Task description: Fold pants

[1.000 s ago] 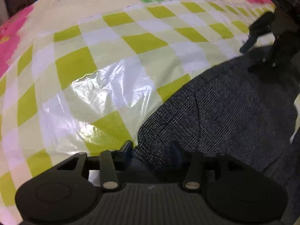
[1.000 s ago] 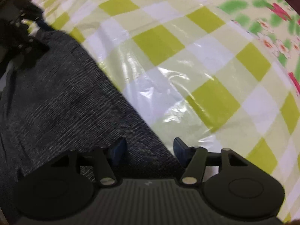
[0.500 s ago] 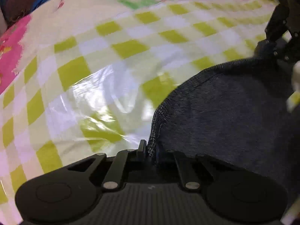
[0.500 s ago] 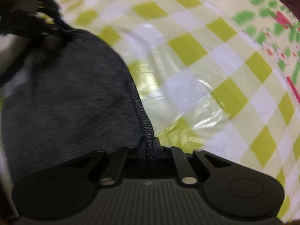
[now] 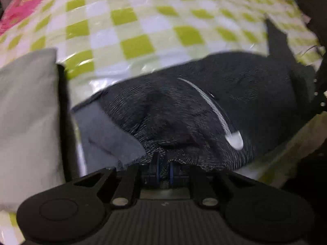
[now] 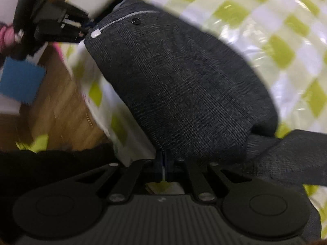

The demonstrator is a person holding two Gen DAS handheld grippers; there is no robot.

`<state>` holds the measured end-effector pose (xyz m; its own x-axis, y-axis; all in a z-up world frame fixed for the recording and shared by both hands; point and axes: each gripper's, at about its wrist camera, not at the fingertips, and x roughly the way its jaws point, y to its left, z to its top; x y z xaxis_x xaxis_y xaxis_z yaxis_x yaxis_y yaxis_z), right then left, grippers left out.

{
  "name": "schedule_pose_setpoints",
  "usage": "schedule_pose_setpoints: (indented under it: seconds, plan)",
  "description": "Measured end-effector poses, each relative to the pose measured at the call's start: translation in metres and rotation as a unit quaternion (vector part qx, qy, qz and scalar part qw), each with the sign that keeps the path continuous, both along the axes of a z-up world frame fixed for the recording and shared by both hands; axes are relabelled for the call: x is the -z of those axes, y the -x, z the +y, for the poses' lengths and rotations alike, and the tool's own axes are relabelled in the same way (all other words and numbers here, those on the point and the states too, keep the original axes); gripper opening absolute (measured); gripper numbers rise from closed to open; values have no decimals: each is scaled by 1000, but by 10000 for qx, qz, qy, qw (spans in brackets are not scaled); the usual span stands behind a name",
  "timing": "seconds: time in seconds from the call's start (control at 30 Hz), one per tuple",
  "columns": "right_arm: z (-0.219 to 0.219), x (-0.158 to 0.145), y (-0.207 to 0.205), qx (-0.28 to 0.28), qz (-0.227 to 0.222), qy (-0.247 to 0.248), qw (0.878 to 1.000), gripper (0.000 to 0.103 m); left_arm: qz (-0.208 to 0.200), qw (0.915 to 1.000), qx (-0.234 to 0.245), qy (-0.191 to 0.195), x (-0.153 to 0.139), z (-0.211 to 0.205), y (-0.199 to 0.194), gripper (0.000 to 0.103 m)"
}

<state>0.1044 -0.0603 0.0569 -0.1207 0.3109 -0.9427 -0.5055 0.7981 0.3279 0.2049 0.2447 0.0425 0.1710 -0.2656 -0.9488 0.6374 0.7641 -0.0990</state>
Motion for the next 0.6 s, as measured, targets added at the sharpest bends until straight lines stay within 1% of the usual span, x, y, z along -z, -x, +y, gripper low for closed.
schedule_pose_setpoints:
  seconds: [0.03, 0.07, 0.13, 0.2, 0.27, 0.33, 0.4, 0.47, 0.5, 0.53, 0.57, 0.6]
  plan:
    - [3, 10, 3, -77, 5, 21, 10000, 4, -107, 9998, -143, -58, 4, 2, 4, 26]
    - [5, 20, 5, -94, 29, 71, 9999, 4, -202, 9994, -273, -57, 5, 4, 7, 30]
    - [7, 36, 7, -115, -21, 206, 9997, 4, -555, 9974, -390, -233, 5, 2, 14, 32]
    - [16, 43, 7, -237, -157, 321, 9991, 4, -953, 9937, -427, -409, 3, -3, 22, 31]
    - [27, 38, 11, -383, -366, 366, 9979, 4, -1308, 9888, -551, -463, -3, -4, 21, 31]
    - [30, 26, 15, -364, -515, 338, 9974, 4, -1657, 9825, -707, -471, -13, 1, 19, 31]
    - [24, 14, 14, -135, -563, 234, 9980, 4, -2110, 9728, -750, -594, -22, 6, 23, 34]
    - [20, 7, 15, 12, -598, 158, 9981, 4, -2683, 9564, -771, -862, -25, 5, 35, 37]
    - [22, 8, 16, -14, -638, 181, 9978, 4, -2794, 9528, -703, -962, -20, 4, 41, 38]
    - [25, 12, 17, -79, -628, 221, 9977, 4, -2601, 9563, -614, -1183, -6, 4, 42, 38]
    - [26, 22, 22, -153, -566, 289, 9979, 7, -2342, 9598, -631, -1412, 9, 7, 42, 38]
    - [31, 35, 24, -174, -452, 392, 9981, 8, -2102, 9619, -723, -1594, 23, 12, 43, 37]
